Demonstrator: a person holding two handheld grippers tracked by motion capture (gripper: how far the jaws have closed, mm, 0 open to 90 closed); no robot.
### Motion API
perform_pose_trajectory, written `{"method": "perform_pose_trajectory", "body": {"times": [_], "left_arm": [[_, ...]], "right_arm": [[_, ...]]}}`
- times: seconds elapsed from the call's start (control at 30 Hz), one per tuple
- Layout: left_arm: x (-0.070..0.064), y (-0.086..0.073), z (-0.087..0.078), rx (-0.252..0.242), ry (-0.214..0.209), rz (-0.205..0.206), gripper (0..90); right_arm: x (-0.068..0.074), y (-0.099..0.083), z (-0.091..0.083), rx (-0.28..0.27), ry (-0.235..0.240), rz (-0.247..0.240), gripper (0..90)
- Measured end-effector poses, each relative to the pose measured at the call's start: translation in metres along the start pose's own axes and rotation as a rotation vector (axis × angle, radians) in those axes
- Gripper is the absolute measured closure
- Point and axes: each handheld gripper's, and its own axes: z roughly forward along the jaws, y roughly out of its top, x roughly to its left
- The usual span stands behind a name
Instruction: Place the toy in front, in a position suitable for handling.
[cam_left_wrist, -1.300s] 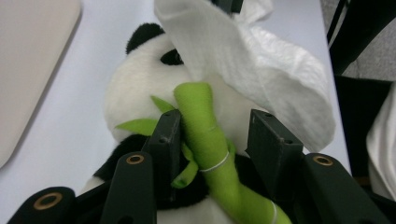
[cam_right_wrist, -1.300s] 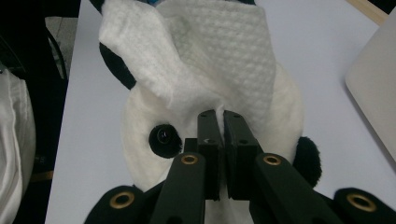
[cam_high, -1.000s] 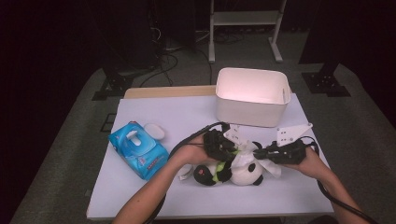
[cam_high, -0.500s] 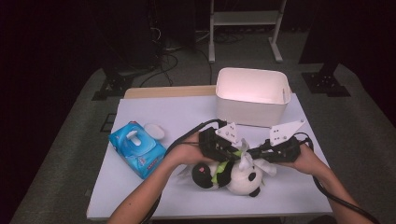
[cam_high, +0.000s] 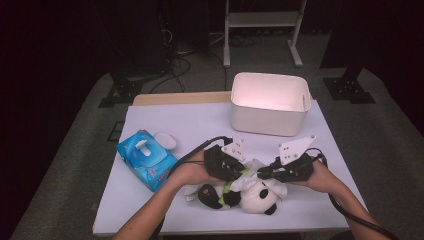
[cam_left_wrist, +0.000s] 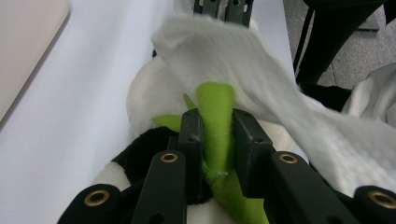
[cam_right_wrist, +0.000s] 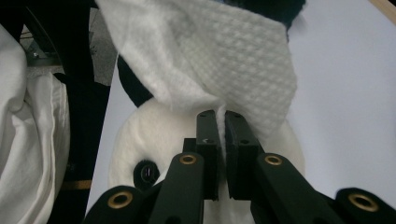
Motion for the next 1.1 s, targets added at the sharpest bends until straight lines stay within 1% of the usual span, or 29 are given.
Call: {"method": "perform_pose_trajectory", "body": {"times": [0.07, 0.1, 0.17, 0.27, 0.37, 0.47, 0.53, 0.7, 0.87, 0.93, 1.07, 1.1], "left_arm": [[0.0, -0.001, 0.0, -0.003, -0.002, -0.002, 74.0], [0.0, -0.001, 0.001, -0.005, -0.004, -0.002, 73.7], [0.001, 0.0, 0.002, -0.004, -0.007, 0.0, 73.4], [0.001, 0.001, 0.005, 0.008, -0.011, 0.003, 72.6], [0.001, 0.002, 0.006, 0.014, -0.008, 0.008, 72.1], [0.001, 0.003, 0.006, 0.019, -0.011, 0.006, 71.9], [0.001, 0.003, 0.006, 0.019, -0.01, 0.006, 71.7], [0.001, 0.002, 0.006, 0.02, -0.012, 0.009, 71.5], [0.001, 0.003, 0.006, 0.021, -0.012, 0.01, 71.4], [0.0, 0.003, 0.006, 0.021, -0.012, 0.009, 71.3], [0.0, 0.003, 0.007, 0.021, -0.011, 0.008, 71.0], [0.0, 0.003, 0.008, 0.022, -0.014, 0.009, 70.9]], "right_arm": [[0.001, -0.006, -0.003, 0.026, -0.014, 0.001, 84.8], [0.001, -0.009, -0.005, 0.026, -0.012, 0.011, 84.8], [0.002, -0.013, -0.009, 0.035, -0.024, 0.025, 84.2], [0.004, -0.012, -0.011, 0.02, -0.023, 0.032, 80.1], [0.006, -0.006, -0.014, -0.004, -0.015, 0.013, 76.2], [0.008, -0.001, -0.018, -0.015, -0.02, 0.003, 71.3], [0.008, 0.0, -0.022, -0.024, -0.022, 0.007, 69.8], [0.009, -0.005, -0.032, -0.036, -0.043, 0.022, 66.3], [0.007, -0.018, -0.039, -0.02, -0.07, 0.056, 63.8], [0.006, -0.026, -0.04, -0.016, -0.07, 0.081, 62.5], [0.003, -0.04, -0.033, 0.027, -0.068, 0.117, 61.1], [0.003, -0.043, -0.03, 0.029, -0.067, 0.128, 61.6]]}}
